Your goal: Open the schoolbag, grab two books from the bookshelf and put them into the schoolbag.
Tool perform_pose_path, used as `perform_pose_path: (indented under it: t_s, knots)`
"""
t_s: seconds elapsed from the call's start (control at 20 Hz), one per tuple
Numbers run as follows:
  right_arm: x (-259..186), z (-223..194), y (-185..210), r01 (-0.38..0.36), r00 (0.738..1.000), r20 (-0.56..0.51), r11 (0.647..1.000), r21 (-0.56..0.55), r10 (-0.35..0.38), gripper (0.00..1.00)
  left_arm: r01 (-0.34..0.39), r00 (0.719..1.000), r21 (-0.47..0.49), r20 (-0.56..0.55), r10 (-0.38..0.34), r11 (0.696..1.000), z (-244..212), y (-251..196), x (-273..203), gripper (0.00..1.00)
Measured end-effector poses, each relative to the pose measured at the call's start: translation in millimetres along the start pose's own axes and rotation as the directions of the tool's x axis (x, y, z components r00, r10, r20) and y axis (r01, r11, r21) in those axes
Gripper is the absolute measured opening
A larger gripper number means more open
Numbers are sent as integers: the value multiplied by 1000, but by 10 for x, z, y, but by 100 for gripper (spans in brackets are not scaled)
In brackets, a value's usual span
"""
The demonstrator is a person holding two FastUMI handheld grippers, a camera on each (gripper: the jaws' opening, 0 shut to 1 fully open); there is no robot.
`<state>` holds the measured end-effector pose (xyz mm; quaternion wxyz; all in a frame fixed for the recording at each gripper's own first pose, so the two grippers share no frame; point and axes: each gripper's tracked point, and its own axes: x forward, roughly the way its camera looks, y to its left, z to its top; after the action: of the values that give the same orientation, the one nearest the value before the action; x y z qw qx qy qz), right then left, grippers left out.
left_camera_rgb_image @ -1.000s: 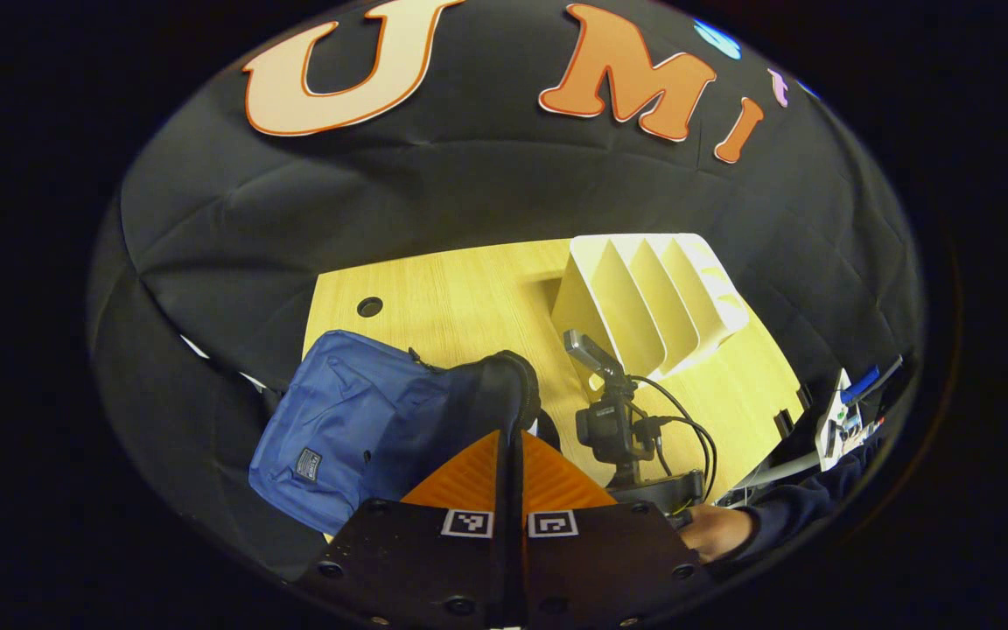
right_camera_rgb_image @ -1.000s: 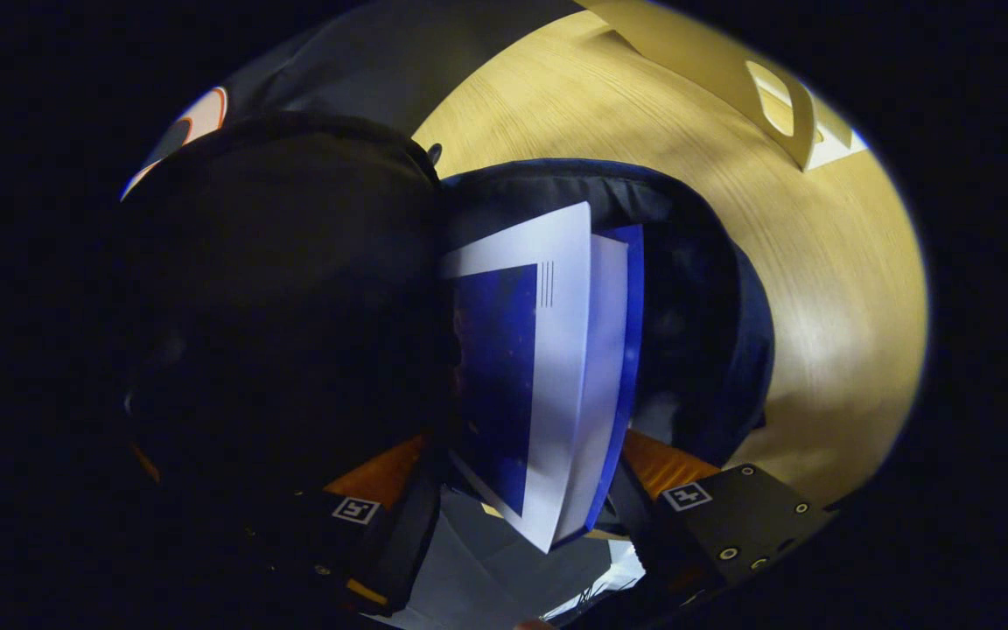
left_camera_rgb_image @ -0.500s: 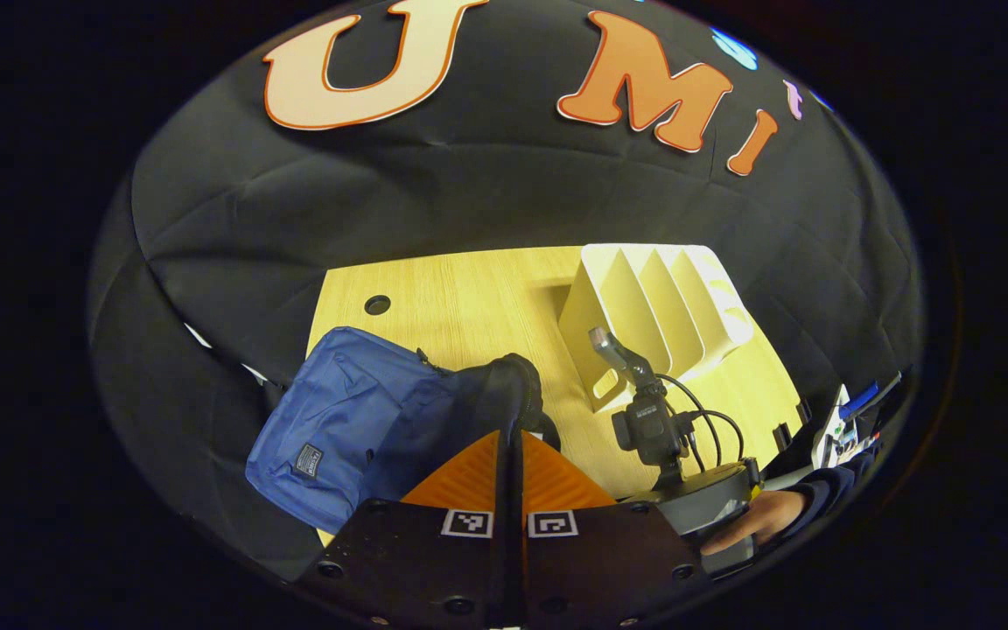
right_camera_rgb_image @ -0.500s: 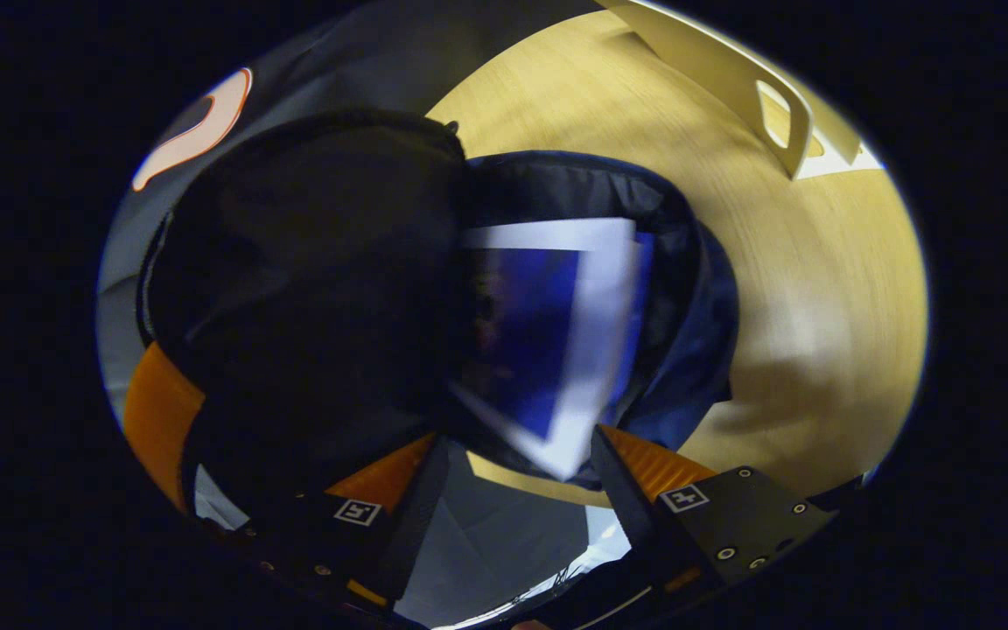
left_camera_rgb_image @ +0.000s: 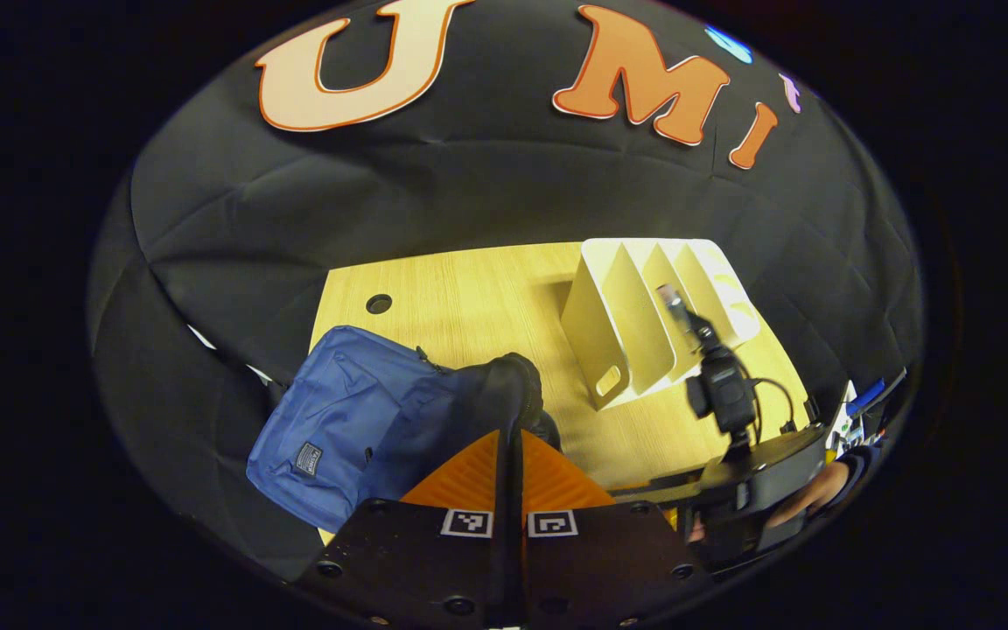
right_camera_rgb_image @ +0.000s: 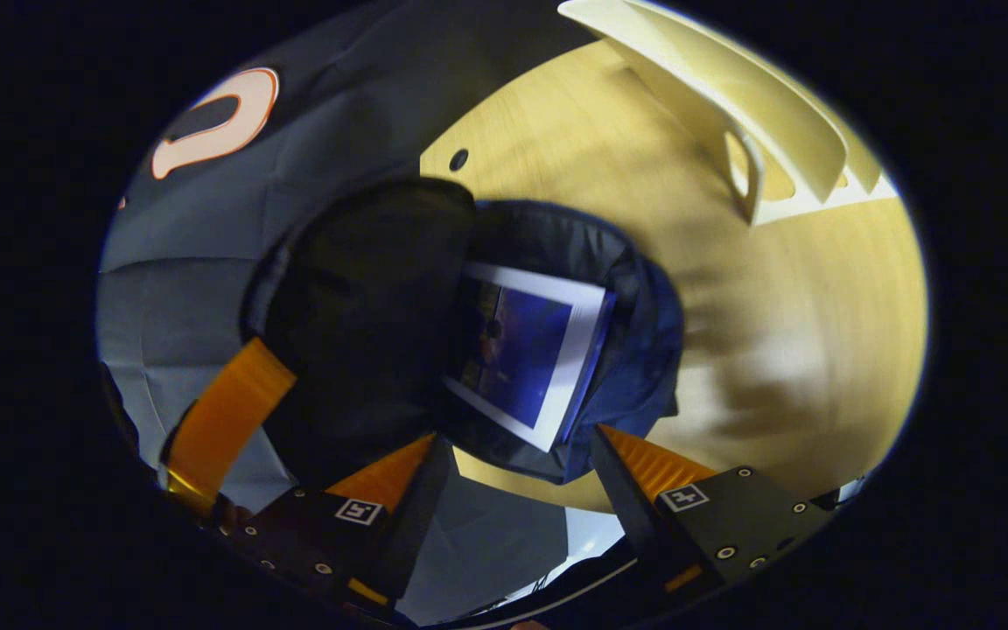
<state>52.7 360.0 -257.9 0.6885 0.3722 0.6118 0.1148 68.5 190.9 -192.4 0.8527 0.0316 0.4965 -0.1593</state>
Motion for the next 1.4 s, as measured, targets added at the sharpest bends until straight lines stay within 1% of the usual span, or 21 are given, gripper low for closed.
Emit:
perform_pose_path:
  t_s: [0.25, 0.35, 0.5, 0.65, 0.75, 0.85, 0.9, 1.0, 1.2, 1.3, 1.4]
  knots:
    - [-428, 421, -304, 31, 988, 150, 999, 39, -36, 98, -15, 1000, 5, -10, 15, 1000, -68, -68, 59, 0]
    - [-579, 549, -349, 22, 979, 202, 999, 28, -28, 97, -18, 1000, 3, -18, 18, 1000, -121, -99, 85, 0]
    - [-862, 825, -417, -1, 954, 298, 999, 43, -12, 97, -18, 999, -5, -28, 18, 1000, -167, -195, 135, 1]
    - [-1129, 1026, -563, 19, 922, 386, 999, 47, -36, 97, -20, 999, -7, -37, 19, 1000, -229, -279, 188, 1]
    - [-1308, 1131, -619, 25, 908, 417, 999, 47, -42, 97, -29, 999, -12, -33, 28, 1000, -269, -283, 207, 1]
    - [-1517, 1241, -702, 38, 885, 462, 998, 45, -54, 97, -46, 998, 5, -34, 46, 999, -325, -325, 234, 1]
    - [-1608, 1283, -739, 52, 872, 486, 998, 40, -65, 97, -47, 998, 6, -37, 47, 999, -344, -366, 253, 0]
    - [-1776, 1370, -797, 79, 841, 535, 997, 21, -78, 97, -69, 997, 26, -32, 70, 997, -359, -400, 281, 0]
    - [-2157, 1493, -923, 172, 775, 622, 985, -30, -116, 97, -114, 993, 54, -20, 115, 992, -398, -454, 341, 1]
    - [-2337, 1571, -975, 220, 735, 665, 974, -53, -130, 97, -133, 991, 52, -11, 134, 990, -421, -499, 363, 1]
    - [-2492, 1624, -1058, 264, 702, 697, 962, -66, -145, 97, -147, 989, 49, -8, 147, 988, -473, -536, 387, 1]
